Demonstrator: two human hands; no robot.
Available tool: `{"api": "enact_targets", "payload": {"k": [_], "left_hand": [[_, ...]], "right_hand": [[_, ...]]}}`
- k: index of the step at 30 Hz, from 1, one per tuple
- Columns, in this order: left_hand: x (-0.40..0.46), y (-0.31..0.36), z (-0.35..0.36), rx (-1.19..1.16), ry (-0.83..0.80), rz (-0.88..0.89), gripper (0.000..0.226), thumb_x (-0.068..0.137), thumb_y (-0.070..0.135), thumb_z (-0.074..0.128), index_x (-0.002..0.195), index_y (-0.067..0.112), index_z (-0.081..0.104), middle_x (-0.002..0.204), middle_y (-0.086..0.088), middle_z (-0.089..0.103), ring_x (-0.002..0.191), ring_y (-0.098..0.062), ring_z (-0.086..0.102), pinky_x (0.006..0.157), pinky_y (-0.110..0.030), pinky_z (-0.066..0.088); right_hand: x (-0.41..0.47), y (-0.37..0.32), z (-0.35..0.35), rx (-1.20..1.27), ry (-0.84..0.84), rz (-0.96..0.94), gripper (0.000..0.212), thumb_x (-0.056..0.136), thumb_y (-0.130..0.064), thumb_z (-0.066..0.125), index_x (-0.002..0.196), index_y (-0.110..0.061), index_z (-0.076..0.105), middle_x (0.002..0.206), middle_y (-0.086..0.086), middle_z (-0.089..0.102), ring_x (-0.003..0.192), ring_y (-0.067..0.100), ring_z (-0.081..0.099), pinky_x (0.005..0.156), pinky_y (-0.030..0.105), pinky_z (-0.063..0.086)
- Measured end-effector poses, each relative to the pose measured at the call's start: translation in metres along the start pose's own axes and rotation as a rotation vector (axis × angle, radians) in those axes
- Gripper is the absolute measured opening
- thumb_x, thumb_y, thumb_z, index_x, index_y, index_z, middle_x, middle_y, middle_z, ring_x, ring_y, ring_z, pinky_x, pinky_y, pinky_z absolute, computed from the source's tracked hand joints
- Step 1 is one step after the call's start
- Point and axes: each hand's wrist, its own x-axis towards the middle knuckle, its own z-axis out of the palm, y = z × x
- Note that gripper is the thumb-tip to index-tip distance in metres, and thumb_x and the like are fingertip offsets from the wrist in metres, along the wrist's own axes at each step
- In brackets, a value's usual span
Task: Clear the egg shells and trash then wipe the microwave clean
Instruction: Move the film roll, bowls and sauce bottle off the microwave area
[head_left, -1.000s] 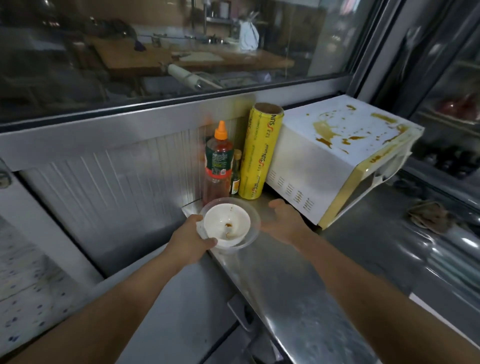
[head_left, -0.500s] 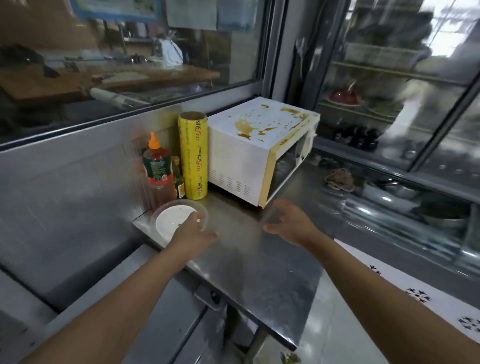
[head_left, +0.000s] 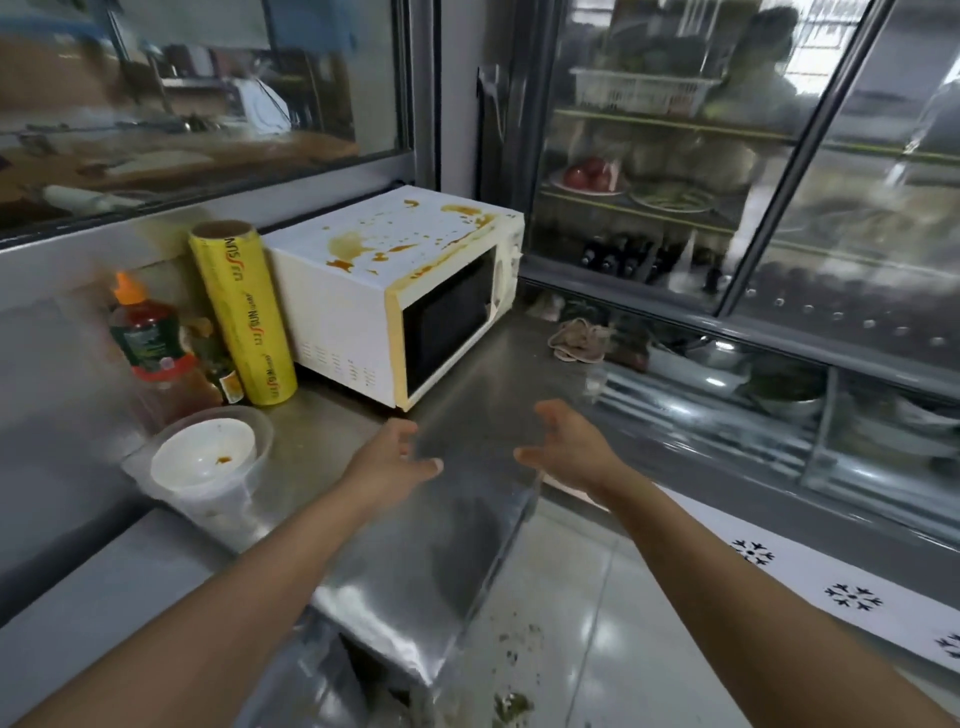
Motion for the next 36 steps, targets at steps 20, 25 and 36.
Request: {"api": "enact_targets", "payload": {"k": [20, 25, 36], "left_hand": [[0.033, 0.138, 0.207, 0.048, -0.007, 0.002, 0.063, 0.082, 0.022, 0.070, 0.136, 0.019, 0.038, 0.129, -0.006, 0.051, 0.115, -0.021, 0.052, 0.100, -0.038, 0.044], [0.091, 0.148, 0.219, 0.024, 0.002, -0.010, 0.066, 0.079, 0.020, 0.073, 0.136, 0.021, 0.039, 0.129, -0.005, 0.051, 0.116, -0.020, 0.052, 0.095, -0.034, 0.046], [0.241, 0.175, 0.229, -0.001, 0.054, -0.087, 0.062, 0.081, 0.019, 0.071, 0.134, 0.017, 0.039, 0.122, -0.010, 0.055, 0.108, -0.024, 0.056, 0.092, -0.034, 0.045]], "right_hand": [[0.032, 0.154, -0.176, 0.097, -0.005, -0.047, 0.071, 0.076, -0.025, 0.075, 0.138, -0.019, 0.039, 0.139, 0.003, 0.044, 0.120, 0.021, 0.049, 0.087, 0.026, 0.045], [0.083, 0.157, -0.194, 0.113, -0.014, -0.082, 0.070, 0.076, -0.020, 0.075, 0.136, -0.018, 0.041, 0.139, 0.002, 0.046, 0.123, 0.020, 0.047, 0.095, 0.029, 0.044], [0.237, 0.153, -0.215, 0.052, -0.137, -0.137, 0.036, 0.082, -0.012, 0.067, 0.116, -0.018, 0.056, 0.108, -0.008, 0.042, 0.104, 0.011, 0.046, 0.072, 0.011, 0.033]]}}
